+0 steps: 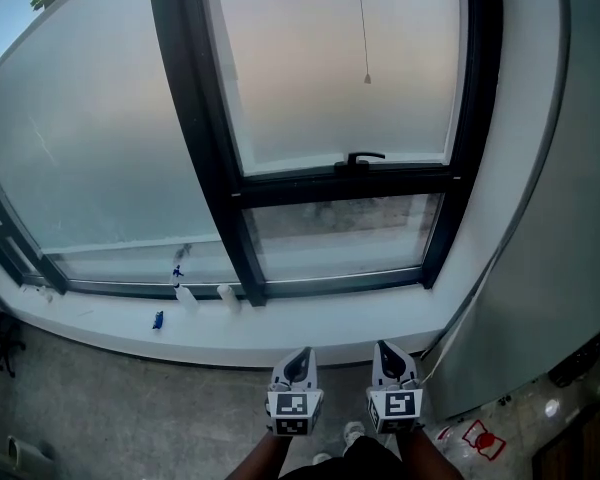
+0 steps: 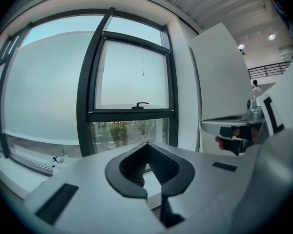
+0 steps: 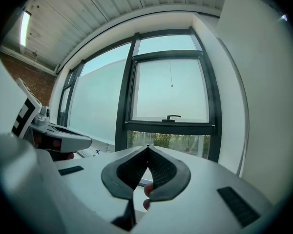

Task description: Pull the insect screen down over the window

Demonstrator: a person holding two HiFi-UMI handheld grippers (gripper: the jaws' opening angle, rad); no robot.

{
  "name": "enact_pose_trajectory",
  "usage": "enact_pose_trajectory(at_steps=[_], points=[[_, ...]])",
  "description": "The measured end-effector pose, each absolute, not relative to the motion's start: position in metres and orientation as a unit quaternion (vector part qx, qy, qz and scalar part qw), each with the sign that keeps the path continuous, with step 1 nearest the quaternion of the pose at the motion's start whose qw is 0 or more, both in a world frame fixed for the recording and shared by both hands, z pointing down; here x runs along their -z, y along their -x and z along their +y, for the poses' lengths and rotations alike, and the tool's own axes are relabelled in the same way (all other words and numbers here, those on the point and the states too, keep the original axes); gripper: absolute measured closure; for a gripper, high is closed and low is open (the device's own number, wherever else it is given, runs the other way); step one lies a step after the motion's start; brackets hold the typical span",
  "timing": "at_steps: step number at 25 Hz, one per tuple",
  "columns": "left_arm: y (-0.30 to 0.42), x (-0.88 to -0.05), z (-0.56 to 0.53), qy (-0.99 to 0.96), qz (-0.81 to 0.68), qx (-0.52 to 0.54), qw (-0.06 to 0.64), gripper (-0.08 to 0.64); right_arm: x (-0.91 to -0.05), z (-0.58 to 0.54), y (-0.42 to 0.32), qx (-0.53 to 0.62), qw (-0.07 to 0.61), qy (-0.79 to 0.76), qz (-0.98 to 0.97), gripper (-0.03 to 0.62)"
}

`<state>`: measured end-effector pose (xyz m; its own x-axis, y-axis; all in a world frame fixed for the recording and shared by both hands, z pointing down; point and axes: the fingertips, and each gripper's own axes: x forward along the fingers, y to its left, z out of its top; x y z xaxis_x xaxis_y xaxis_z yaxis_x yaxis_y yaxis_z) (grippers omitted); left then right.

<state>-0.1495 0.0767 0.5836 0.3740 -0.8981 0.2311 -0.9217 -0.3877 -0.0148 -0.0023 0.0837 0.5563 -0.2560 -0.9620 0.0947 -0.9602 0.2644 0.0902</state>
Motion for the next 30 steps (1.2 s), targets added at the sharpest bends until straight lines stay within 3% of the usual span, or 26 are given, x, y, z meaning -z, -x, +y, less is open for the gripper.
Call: enact_pose_trajectory(at_steps=[12,30], points=[[0.143,-0.580,0.019,-0.814,-0.567,-0.108,0.064,0.557,-0.550,0.017,-0.013,-0.037,0.030,-0.597,-0.801,0.589],[0.089,-0.578,-0.052,-0.808,-0.573,-0.118,0.069,0.557,-0.549,-0.060,-0.059,-0.043,0.036,-0.578,-0.814,0.589]])
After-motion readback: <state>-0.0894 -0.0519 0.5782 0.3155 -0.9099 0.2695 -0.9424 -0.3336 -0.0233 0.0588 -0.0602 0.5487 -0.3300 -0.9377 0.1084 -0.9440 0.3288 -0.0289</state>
